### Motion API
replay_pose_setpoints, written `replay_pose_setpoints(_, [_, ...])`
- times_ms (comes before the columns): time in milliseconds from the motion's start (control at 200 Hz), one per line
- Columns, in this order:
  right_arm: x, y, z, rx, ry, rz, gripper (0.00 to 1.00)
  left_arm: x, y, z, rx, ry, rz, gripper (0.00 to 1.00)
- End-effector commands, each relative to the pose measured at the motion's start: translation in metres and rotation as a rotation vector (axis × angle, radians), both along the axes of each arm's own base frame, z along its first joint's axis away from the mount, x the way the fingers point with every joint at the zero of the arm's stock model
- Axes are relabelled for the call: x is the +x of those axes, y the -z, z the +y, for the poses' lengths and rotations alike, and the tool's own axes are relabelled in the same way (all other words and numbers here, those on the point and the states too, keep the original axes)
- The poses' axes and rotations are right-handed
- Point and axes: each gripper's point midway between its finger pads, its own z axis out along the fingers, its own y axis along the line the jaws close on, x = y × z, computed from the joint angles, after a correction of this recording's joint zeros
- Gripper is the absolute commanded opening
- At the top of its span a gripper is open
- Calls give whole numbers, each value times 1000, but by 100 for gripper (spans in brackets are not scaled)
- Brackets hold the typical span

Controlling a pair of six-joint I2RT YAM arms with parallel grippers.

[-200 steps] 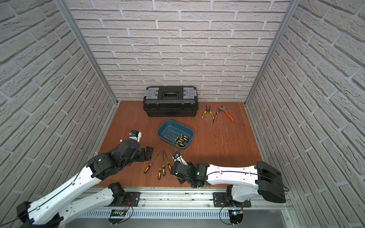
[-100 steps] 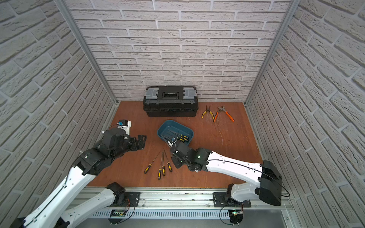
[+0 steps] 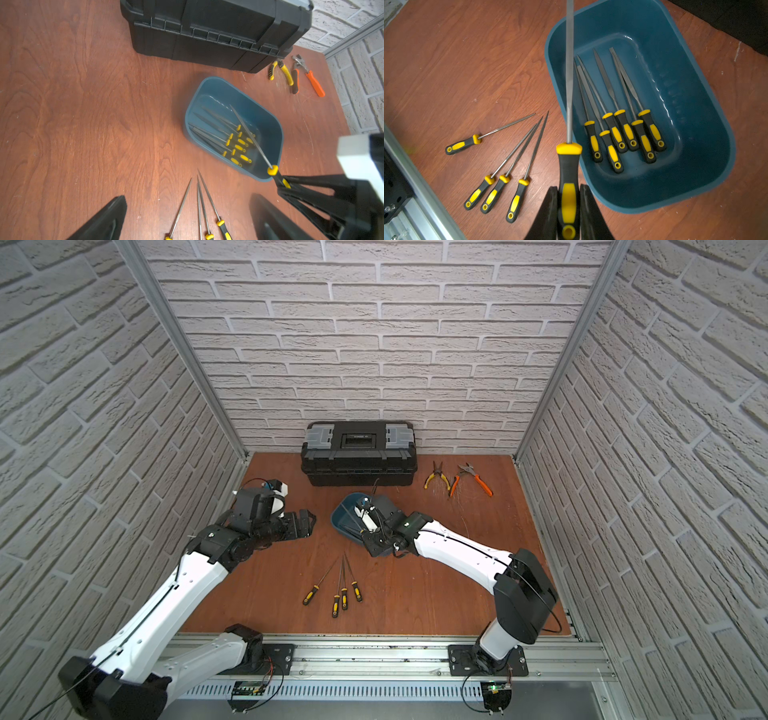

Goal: Put the file tool into the storage box
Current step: Place the file tool in the storage box.

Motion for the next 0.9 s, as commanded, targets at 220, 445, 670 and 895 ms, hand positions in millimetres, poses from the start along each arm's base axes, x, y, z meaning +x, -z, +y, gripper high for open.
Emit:
replay_pose_setpoints(220, [48,23,4,3,-55,14,5,10,14,-1,-33,12,13,98])
replay_pose_setpoints(445, [48,51,1,-37,-88,69,8,15,25,-6,-46,23,40,98])
replay_pose_setpoints(670, [46,59,-4,-51,-60,89,36,13,37,-10,-63,31,77,98])
replay_pose_setpoints(895, [48,40,-12,-52,-17,44,49,5,39,-8,-72,26,81,98])
